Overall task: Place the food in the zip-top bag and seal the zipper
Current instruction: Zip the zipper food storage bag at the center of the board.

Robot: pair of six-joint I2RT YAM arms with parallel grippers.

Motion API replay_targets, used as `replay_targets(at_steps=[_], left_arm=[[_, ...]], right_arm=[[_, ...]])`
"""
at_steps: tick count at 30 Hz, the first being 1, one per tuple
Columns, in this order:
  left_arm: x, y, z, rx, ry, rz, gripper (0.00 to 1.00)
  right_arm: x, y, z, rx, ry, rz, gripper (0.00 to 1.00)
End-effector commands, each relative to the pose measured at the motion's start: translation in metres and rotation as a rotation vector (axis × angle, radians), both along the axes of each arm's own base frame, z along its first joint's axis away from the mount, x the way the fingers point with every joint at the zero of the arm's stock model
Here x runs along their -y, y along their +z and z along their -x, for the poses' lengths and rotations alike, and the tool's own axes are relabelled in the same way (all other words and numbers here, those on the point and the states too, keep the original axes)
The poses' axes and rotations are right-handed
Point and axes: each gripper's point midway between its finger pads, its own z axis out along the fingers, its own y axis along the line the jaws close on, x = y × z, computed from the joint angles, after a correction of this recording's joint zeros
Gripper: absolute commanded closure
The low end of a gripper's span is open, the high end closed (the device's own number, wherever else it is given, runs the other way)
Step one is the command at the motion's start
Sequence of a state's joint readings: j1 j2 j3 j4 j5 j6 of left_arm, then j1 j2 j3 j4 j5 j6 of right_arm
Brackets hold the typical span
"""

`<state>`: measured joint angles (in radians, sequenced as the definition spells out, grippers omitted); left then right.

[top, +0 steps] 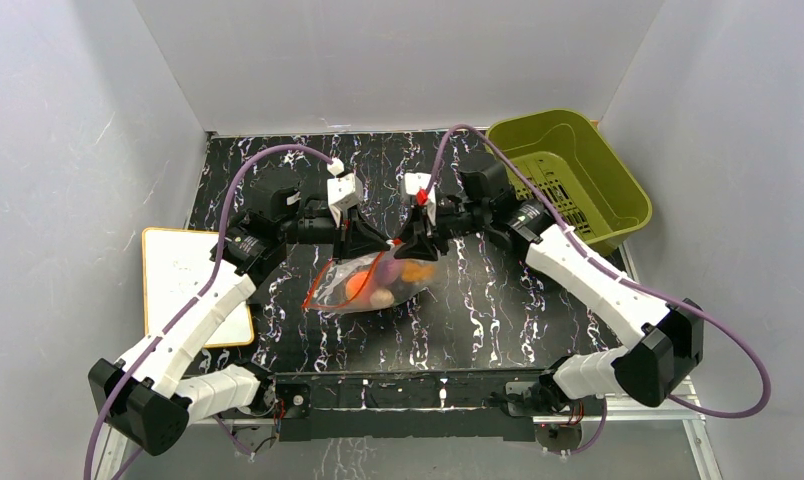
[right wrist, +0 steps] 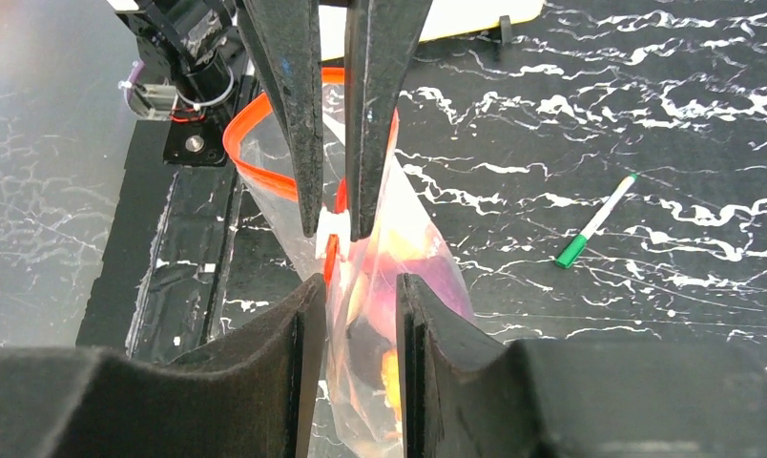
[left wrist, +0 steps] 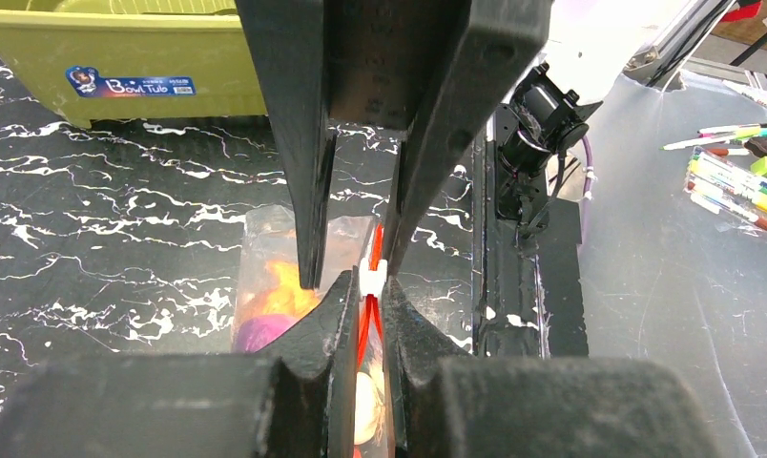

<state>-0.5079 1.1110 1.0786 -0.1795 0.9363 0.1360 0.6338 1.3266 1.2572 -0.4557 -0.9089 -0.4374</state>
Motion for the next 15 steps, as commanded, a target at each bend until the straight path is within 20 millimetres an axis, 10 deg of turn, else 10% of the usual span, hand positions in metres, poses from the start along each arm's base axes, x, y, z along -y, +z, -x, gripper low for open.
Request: replay_targets(at_steps=[1, 6, 15], left_arm=[[0.001, 0.012, 0.004, 0.036, -0.033, 0.031, 1.00], [0.000, 0.005, 0.004, 0.022, -0.027, 0.011, 1.00], [-0.010, -0.006, -0.002, 0.034, 0.035, -0.061, 1.00]], right_arm=[[-0.010, 0.019, -0.007, 0.087, -0.012, -0.017, 0.70], [-0.017, 0.029, -0.010, 0.105, -0.009, -0.045, 0.99], [-0.013, 0.042, -0.005, 0.121, -0.034, -0.113, 1.00]])
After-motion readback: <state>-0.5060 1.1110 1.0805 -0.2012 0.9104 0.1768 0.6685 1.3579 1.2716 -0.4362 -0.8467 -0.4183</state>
